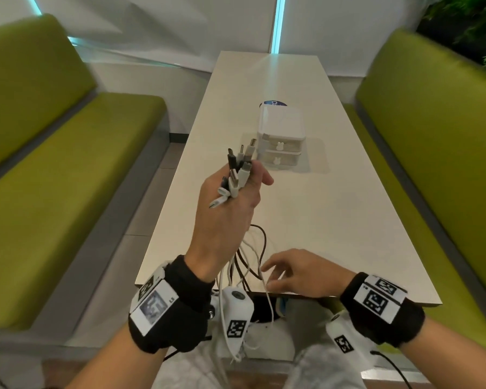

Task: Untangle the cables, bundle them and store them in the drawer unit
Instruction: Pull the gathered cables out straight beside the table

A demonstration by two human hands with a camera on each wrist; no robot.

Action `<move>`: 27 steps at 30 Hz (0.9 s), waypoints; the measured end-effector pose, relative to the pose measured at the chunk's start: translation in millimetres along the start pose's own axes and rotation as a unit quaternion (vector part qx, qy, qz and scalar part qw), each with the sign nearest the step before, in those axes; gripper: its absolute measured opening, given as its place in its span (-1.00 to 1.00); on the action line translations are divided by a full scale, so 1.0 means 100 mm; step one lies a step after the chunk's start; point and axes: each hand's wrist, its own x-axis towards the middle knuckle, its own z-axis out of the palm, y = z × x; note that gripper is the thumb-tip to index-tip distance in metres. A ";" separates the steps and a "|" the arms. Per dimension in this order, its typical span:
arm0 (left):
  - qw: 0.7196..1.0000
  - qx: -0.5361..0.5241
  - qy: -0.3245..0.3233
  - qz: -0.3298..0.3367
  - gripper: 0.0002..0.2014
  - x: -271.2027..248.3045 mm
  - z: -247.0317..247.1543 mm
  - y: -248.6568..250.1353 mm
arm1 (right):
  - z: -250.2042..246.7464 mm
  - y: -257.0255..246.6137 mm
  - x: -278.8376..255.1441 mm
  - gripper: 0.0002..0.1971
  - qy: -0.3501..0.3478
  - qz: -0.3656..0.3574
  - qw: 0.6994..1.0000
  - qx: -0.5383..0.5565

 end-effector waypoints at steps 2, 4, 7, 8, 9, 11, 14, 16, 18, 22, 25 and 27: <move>1.000 0.004 -0.012 0.002 -0.70 -0.03 -0.02 0.04 | 0.06 -0.09 0.03 -0.55 0.023 -0.017 0.999 0.024; 1.000 0.015 -0.020 0.017 -0.75 -0.07 -0.04 0.07 | 0.09 -0.21 0.06 -0.42 0.068 -0.052 0.996 0.010; 0.999 0.038 -0.008 0.032 -0.81 -0.10 -0.12 0.06 | 0.09 -0.39 0.10 -0.25 0.097 -0.114 0.989 -0.013; 0.998 0.045 0.009 0.031 -0.84 -0.11 -0.17 0.04 | 0.10 -0.45 0.13 -0.20 0.084 -0.126 0.988 -0.010; 0.998 0.048 0.019 0.029 -0.86 -0.11 -0.18 0.04 | 0.09 -0.49 0.12 -0.18 0.067 -0.134 0.989 -0.008; 0.998 0.055 0.031 0.029 -0.85 -0.07 -0.29 0.00 | 0.05 -0.58 0.20 -0.18 0.028 -0.155 0.987 -0.023; 0.996 0.070 0.042 0.025 -0.82 0.02 -0.46 -0.08 | -0.12 -0.76 0.29 -0.25 0.004 -0.177 0.984 -0.004; 0.997 0.065 0.041 0.014 -0.77 0.08 -0.54 -0.16 | -0.19 -0.93 0.35 -0.30 -0.023 -0.171 0.983 0.068; 0.997 0.060 0.039 -0.011 -0.77 0.13 -0.60 -0.24 | -0.19 -1.11 0.46 -0.40 -0.057 -0.167 0.970 0.169; 0.983 0.164 0.046 -0.065 -0.64 0.19 -0.83 -0.33 | -0.02 -1.34 0.75 -0.68 -0.070 -0.133 0.945 0.291; 0.959 0.261 0.036 -0.100 -0.64 0.15 -1.14 -0.34 | 0.23 -1.45 1.04 -0.72 -0.063 -0.143 0.959 0.237; 0.938 0.334 0.037 -0.087 -0.52 0.16 -1.36 -0.37 | 0.37 -1.57 1.22 -0.67 -0.064 -0.164 0.967 0.183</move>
